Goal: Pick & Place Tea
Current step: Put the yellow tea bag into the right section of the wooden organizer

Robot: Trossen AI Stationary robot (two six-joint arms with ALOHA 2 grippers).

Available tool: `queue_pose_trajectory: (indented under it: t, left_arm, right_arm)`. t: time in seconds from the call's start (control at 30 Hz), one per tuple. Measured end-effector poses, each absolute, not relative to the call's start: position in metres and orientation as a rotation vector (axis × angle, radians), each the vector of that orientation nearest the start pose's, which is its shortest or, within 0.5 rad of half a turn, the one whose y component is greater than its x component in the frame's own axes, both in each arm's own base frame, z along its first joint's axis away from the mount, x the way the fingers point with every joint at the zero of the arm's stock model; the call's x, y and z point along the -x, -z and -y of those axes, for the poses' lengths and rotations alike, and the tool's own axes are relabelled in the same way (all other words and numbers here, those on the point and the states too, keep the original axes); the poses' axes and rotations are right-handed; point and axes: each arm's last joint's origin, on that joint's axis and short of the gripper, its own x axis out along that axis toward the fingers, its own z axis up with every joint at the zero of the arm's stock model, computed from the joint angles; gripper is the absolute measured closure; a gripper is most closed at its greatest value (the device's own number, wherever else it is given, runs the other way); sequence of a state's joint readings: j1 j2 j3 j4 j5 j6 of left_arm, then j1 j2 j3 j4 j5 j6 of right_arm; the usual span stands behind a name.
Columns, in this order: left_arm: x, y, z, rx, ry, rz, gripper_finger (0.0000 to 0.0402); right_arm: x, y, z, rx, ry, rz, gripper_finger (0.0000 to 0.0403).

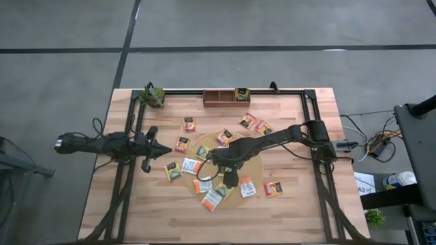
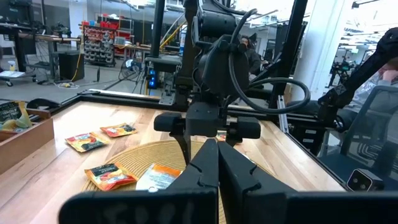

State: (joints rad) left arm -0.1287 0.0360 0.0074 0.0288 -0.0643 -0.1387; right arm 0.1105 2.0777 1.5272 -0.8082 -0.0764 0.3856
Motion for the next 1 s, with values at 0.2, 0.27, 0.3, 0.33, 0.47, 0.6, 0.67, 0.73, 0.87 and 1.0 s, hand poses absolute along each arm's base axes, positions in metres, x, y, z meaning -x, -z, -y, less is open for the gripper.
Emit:
queue_pose_trajectory:
  t: [0.2,0.27,0.3,0.33,0.47,0.6,0.67,0.73,0.87,1.0]
  left_arm:
    - [-0.099,-0.166,0.011,0.138,0.065,-0.005,0.0402]
    - [-0.099,-0.166,0.011,0.138,0.065,-0.005,0.0402]
    - [-0.099,-0.166,0.011,0.138,0.065,-0.005,0.0402]
    - [-0.099,-0.166,0.011,0.139,0.065,-0.004,0.0402]
    - [-0.099,-0.166,0.011,0.138,0.064,-0.005,0.0402]
    - [-0.099,-0.166,0.011,0.138,0.064,-0.005,0.0402]
    - [-0.099,-0.166,0.011,0.138,0.065,-0.005,0.0402]
    - [-0.099,-0.166,0.011,0.139,0.065,-0.005,0.0402]
    - [-0.099,-0.166,0.011,0.139,0.064,-0.005,0.0402]
    - [-0.099,-0.166,0.011,0.138,0.064,-0.005,0.0402]
  right_arm:
    - [-0.406,-0.163,-0.048,-0.301,0.103,-1.372,0.0108]
    - [-0.406,-0.163,-0.048,-0.3,0.103,-1.372,0.0108]
    - [-0.406,-0.163,-0.048,-0.299,0.102,-1.371,0.0108]
    - [-0.406,-0.163,-0.048,-0.299,0.098,-1.371,0.0108]
    - [-0.41,-0.169,-0.051,-0.27,0.023,-1.357,0.0108]
    - [-0.411,-0.172,-0.053,-0.248,-0.003,-1.345,0.0108]
    - [-0.412,-0.172,-0.051,-0.248,0.002,-1.344,0.0108]
    - [-0.411,-0.17,-0.05,-0.246,0.005,-1.35,0.0108]
    - [-0.407,-0.163,-0.046,-0.242,0.021,-1.377,0.0108]
    - [-0.404,-0.159,-0.044,-0.231,0.026,-1.393,0.0108]
